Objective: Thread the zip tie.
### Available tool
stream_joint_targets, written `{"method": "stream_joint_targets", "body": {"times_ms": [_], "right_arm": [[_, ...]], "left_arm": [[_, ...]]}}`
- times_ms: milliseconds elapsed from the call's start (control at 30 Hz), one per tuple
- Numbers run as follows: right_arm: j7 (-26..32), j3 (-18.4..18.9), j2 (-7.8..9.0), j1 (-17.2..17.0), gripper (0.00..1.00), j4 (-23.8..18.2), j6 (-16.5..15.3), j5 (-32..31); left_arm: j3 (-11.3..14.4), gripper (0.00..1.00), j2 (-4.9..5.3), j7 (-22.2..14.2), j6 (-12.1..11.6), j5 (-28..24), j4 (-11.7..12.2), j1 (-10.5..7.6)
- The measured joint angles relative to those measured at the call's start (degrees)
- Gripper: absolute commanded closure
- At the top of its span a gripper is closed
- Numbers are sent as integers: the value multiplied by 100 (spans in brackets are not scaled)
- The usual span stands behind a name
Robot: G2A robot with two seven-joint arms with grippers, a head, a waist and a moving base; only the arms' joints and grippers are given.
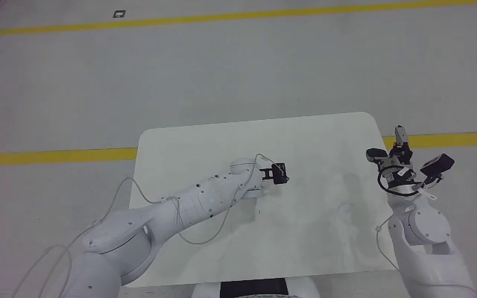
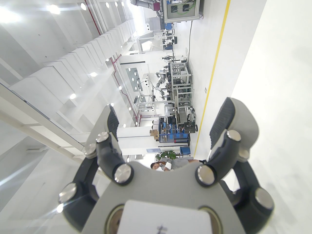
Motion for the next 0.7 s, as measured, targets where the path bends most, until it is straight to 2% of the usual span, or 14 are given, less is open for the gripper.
{"method": "stream_joint_targets", "body": {"times_ms": [167,467,500,567,700], "right_arm": [[0,0,0,0,0,0,0,0],[0,0,0,0,0,0,0,0],[0,0,0,0,0,0,0,0],[0,0,0,0,0,0,0,0],[0,0,0,0,0,0,0,0]], "left_arm": [[0,100,-21,14,0,6,11,-10],[0,100,48,0,0,10,-290,-60],[0,95,62,-19,0,8,-332,-60],[0,75,84,-52,0,5,-392,-62],[0,60,137,-139,0,9,-529,-64]]}}
